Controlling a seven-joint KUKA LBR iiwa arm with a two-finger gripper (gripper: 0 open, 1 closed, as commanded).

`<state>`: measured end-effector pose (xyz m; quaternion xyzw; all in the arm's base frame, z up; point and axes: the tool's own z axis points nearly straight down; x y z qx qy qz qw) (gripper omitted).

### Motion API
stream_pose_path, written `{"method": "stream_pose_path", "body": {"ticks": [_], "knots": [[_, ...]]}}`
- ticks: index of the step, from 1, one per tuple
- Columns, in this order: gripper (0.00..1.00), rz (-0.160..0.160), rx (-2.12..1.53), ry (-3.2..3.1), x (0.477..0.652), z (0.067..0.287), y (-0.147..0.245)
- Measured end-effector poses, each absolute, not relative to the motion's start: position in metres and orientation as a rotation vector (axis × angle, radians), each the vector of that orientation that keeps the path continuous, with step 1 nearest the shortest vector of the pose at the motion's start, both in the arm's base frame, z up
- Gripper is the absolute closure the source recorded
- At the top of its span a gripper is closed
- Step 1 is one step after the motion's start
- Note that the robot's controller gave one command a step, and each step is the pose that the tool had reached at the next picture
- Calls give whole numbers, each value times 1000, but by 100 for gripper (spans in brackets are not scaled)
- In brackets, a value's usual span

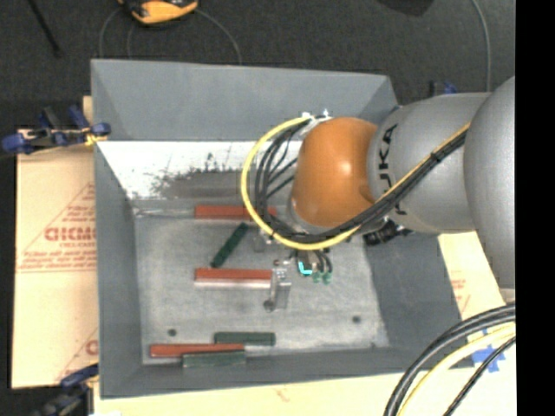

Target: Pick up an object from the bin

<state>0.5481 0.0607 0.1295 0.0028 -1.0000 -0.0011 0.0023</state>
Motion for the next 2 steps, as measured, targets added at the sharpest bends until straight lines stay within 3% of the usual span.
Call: {"method": "stream_pose_path", "body": {"ticks": [1, 2], "knots": [[0, -4, 6, -3145, 550, 134, 61], [0, -5, -82, -3146, 567, 74, 69]]}}
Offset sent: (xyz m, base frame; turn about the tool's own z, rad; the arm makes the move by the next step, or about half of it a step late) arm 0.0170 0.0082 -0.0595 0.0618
